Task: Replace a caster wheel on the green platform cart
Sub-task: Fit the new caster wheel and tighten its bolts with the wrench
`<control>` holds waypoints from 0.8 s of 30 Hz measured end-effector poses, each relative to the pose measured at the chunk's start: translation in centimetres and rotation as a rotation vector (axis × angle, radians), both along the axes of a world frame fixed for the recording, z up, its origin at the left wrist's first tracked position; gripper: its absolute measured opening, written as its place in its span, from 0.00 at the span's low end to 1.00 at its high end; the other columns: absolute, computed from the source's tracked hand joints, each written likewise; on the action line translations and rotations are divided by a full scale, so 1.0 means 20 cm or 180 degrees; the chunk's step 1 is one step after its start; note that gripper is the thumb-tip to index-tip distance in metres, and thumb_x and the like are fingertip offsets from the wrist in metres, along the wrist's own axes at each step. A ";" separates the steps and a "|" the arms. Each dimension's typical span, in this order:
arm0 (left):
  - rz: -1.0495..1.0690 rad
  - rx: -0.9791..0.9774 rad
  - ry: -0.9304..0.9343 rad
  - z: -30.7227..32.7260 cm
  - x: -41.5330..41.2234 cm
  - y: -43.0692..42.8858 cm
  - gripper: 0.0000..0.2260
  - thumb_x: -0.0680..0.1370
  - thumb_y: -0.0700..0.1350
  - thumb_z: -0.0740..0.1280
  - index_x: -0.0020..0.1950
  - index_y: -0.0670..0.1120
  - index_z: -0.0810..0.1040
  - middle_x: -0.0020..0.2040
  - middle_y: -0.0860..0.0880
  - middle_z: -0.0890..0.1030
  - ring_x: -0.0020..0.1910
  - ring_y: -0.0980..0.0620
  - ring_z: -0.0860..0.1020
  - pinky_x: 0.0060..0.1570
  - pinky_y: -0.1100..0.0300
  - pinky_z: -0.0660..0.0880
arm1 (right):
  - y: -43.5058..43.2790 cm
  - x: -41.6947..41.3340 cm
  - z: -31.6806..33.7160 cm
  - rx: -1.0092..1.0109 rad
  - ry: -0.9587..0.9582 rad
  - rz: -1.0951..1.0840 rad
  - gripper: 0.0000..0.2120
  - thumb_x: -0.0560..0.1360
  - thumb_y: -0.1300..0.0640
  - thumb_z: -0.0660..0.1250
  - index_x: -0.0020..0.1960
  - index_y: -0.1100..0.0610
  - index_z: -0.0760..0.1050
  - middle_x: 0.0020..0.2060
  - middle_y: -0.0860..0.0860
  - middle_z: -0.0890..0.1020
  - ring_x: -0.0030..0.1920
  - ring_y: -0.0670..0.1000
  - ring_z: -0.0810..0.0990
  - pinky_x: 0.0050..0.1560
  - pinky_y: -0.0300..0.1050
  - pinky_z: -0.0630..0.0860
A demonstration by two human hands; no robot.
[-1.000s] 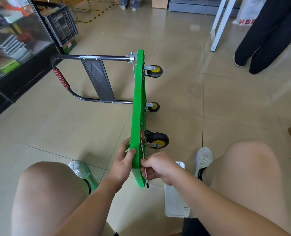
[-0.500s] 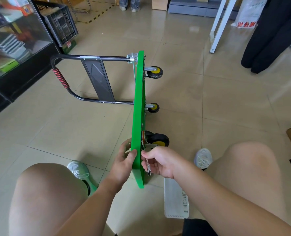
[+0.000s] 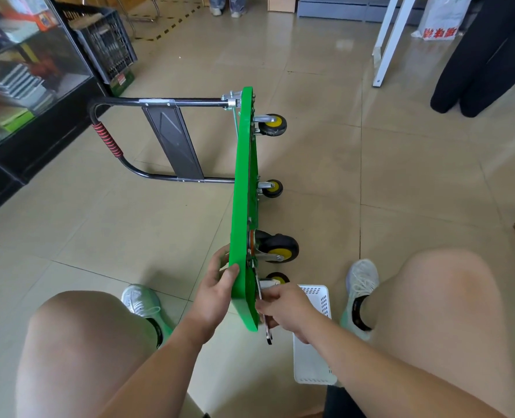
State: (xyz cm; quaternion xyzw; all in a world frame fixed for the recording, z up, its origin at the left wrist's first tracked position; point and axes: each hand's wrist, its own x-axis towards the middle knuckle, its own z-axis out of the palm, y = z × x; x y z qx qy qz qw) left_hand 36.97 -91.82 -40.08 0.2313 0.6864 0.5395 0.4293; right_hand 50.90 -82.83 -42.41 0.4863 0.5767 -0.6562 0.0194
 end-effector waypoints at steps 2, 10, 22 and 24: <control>0.0005 -0.0011 0.0002 -0.01 0.00 0.00 0.16 0.82 0.51 0.63 0.70 0.62 0.73 0.66 0.50 0.80 0.61 0.51 0.82 0.60 0.54 0.78 | 0.01 -0.01 -0.03 0.0110 0.0068 0.0006 0.08 0.78 0.60 0.71 0.55 0.52 0.84 0.48 0.50 0.87 0.49 0.55 0.87 0.55 0.52 0.83; 0.0006 -0.0034 0.0088 -0.01 0.00 0.00 0.17 0.80 0.52 0.61 0.70 0.63 0.73 0.65 0.50 0.81 0.61 0.49 0.82 0.65 0.46 0.77 | 0.03 -0.07 -0.12 0.0174 0.0448 -0.0026 0.11 0.78 0.60 0.70 0.58 0.50 0.84 0.49 0.45 0.87 0.52 0.49 0.86 0.60 0.52 0.81; 0.0021 -0.0079 0.0073 -0.01 0.01 0.00 0.16 0.87 0.43 0.58 0.71 0.61 0.72 0.65 0.51 0.81 0.61 0.52 0.81 0.62 0.56 0.78 | 0.05 -0.09 -0.20 0.0371 0.0501 0.0012 0.12 0.78 0.64 0.69 0.56 0.51 0.85 0.49 0.45 0.87 0.52 0.48 0.85 0.56 0.40 0.79; 0.0055 -0.0076 0.0061 -0.01 0.01 0.00 0.15 0.85 0.47 0.61 0.70 0.62 0.72 0.66 0.51 0.81 0.63 0.50 0.81 0.66 0.51 0.76 | 0.07 -0.09 -0.21 0.0715 0.0354 0.0060 0.13 0.78 0.65 0.68 0.56 0.53 0.85 0.49 0.47 0.87 0.52 0.50 0.84 0.56 0.40 0.79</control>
